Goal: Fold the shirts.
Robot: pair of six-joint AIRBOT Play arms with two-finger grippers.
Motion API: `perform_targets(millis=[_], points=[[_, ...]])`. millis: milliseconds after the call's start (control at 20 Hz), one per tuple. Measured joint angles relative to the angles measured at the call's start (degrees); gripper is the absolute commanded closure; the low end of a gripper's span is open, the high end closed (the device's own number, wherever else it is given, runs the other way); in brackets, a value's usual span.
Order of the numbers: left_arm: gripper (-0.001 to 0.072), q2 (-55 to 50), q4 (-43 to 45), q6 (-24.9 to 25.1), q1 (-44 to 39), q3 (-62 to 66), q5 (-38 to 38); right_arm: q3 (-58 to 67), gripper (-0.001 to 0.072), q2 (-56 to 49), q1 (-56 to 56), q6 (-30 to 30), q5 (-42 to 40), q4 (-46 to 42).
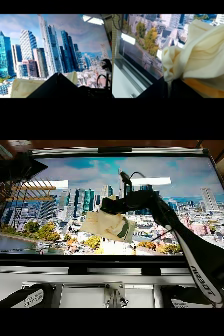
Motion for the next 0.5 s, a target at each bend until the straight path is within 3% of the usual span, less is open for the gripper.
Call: perform_targets(millis=[50,100,150,300,500], points=[[0.0678,0.44,0.13,0.17,0.35,0.00,-0.83,0.00,0.0504,-1.60,0.94,-0.02,1.66,1.36],[0.0678,0.74,0.13,0.44,0.35,-0.07,-1.62,0.00,0.0253,-2.84,1.66,0.00,3.02,2.47],[0.0678,0.92,0.11,0.61,0.33,-0.07,-2.05,0.00,0.0184,-3.82,2.25,-0.02,4.28,3.58],[0.0678,1.18,0.35,1.09,-0.26,-0.13,-2.78,0.04,0.0184,-5.05,2.49,-0.09,5.88,5.33],[0.0678,1.16,0.81,1.60,-0.50,-0.24,-3.10,0.07,0.0183,-2.78,-2.62,-0.35,-2.71,-0.33]])
